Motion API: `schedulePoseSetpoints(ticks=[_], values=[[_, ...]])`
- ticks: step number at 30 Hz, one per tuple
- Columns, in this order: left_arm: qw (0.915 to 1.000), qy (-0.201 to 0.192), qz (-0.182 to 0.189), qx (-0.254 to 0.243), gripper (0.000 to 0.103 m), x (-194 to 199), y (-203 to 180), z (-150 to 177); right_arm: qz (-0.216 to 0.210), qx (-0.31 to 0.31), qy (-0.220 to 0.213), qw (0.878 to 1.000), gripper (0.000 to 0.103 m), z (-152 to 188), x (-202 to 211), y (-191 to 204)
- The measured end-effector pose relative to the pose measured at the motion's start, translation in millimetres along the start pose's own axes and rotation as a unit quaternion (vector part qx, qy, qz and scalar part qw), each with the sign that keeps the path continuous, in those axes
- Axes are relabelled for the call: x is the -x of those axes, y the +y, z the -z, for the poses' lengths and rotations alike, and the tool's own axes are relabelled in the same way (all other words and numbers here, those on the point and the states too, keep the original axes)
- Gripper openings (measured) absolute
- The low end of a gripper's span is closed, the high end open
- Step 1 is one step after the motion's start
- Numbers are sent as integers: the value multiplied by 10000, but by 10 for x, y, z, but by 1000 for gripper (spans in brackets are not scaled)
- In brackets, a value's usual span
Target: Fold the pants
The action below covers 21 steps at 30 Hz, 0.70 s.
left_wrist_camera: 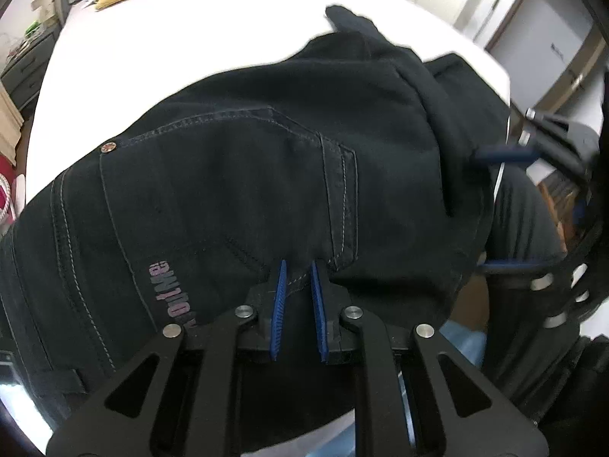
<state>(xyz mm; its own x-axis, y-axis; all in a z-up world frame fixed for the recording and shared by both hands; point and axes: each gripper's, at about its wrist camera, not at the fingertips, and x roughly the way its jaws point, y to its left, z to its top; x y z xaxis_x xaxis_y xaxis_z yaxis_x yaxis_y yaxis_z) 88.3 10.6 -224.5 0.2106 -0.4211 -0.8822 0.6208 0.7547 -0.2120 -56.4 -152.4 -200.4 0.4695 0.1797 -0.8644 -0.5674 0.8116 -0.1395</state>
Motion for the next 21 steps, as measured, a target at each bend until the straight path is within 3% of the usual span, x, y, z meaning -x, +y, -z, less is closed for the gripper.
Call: schedulePoseSetpoints(ticks=[3, 5, 7, 8, 10, 12, 14, 17, 20, 21], values=[[9985, 21, 324, 448, 13, -4, 139, -46, -314, -1302, -446, 9900, 81, 27, 263, -641], [9972, 40, 443, 601, 13, -28, 201, -76, -464, -2291, -695, 9698, 82, 76, 345, -1216], [9969, 48, 468, 635, 13, -50, 225, -111, -561, -3393, -903, 9347, 82, 171, 336, -1885], [9967, 39, 481, 658, 13, -62, 235, -134, -647, -3870, -1009, 9143, 82, 238, 298, -2172], [9958, 25, 529, 744, 13, -101, 277, -128, -667, -5019, -1105, 8553, 82, 449, 130, -2782], [9949, 30, 578, 822, 13, -127, 300, -150, -961, -5992, -1107, 7870, 81, 706, -155, -3296], [9947, 34, 589, 837, 13, -155, 313, -130, -904, -6541, -946, 7450, 77, 869, -410, -3640], [9943, 43, 614, 866, 13, -172, 325, -121, -718, -6780, -848, 7266, 77, 953, -643, -3903], [9938, 50, 642, 909, 13, -180, 351, -50, -760, -7156, -891, 6886, 77, 1066, -834, -4076], [9938, 44, 643, 901, 13, -160, 374, -17, -763, -7176, -941, 6858, 77, 1057, -851, -4095]])
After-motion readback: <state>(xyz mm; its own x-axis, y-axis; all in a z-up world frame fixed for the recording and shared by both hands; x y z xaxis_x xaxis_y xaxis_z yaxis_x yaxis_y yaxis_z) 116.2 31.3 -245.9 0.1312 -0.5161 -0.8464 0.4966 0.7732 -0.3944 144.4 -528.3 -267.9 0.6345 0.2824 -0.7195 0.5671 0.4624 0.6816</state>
